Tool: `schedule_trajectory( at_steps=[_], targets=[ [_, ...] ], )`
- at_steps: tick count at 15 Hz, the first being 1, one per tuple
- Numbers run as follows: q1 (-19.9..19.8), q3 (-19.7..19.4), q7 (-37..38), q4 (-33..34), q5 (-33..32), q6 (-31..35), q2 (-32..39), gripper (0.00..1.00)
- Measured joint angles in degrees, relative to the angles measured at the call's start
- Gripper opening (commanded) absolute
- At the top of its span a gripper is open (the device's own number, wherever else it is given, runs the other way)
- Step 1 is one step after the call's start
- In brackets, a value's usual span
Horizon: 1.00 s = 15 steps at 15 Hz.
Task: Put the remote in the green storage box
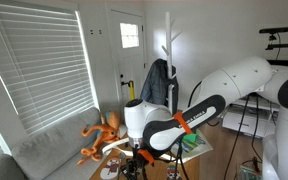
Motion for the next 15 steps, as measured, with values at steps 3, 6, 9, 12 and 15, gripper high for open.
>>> schedule_trajectory(
  at_steps=[3, 6, 9, 12, 15],
  targets=[
    [0.01, -0.22, -0.03, 0.0, 0.0, 0.0, -0.76, 1.0],
    [0.79, -0.88, 2.37, -0.02, -1.1, 2.49, 0.01, 1.0],
    [1.98, -1.46, 4.2, 0.02, -3.06, 6.94, 2.06, 1.0],
    [3.11, -1.93, 4.55, 0.39, -4.37, 9.28, 4.23, 1.0],
    [4.23, -2.42, 4.55, 0.79, -5.36, 10.18, 5.94, 0.99]
  ],
)
